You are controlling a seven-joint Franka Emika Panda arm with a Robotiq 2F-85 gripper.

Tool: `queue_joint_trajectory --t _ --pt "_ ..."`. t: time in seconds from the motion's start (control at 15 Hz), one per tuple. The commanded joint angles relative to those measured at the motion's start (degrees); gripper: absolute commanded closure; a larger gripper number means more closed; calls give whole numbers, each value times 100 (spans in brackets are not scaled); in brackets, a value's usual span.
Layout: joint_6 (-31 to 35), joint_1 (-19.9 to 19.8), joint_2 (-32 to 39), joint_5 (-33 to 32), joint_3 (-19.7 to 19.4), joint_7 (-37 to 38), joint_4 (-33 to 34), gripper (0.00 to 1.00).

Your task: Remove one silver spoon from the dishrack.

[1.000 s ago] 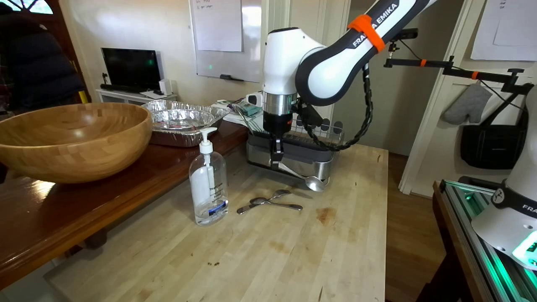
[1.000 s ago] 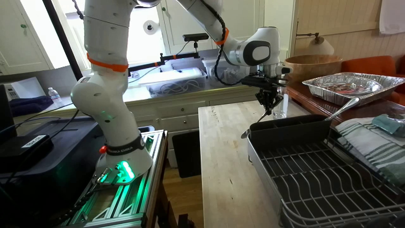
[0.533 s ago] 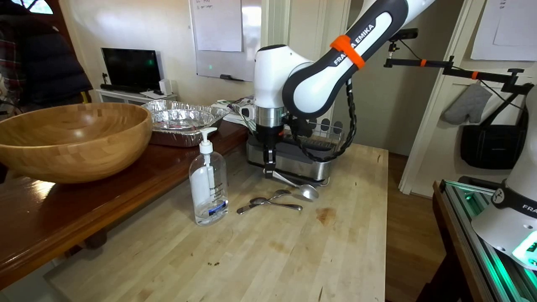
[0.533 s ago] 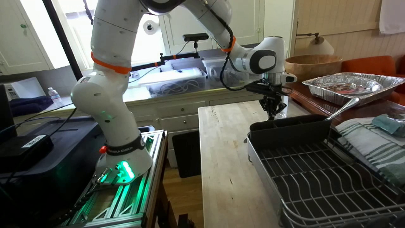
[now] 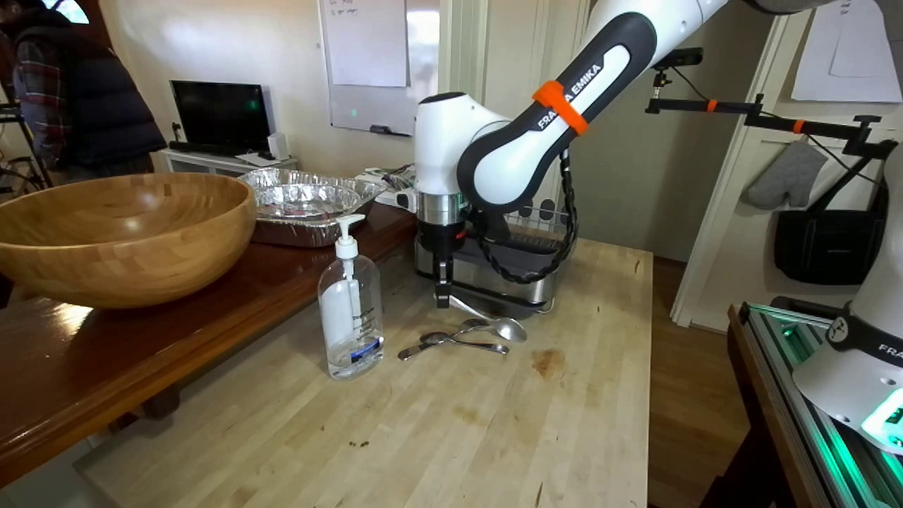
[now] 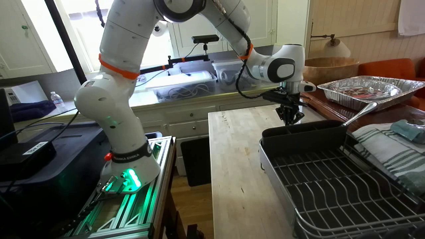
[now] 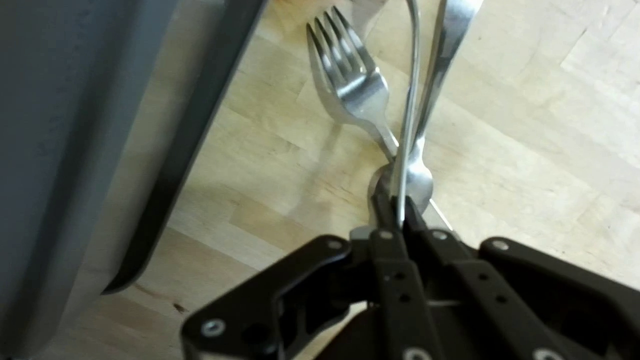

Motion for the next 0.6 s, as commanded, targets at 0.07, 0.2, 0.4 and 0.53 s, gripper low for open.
queue_joint_trajectory --t 0.07,0.2,0.4,0.53 --pt "-226 122 379 -71 -105 182 477 99" --pt "-312 156 467 -111 -137 221 592 99" --pt "-455 217 593 -164 -181 249 759 99" --pt "-552 255 672 -169 -201 262 865 99"
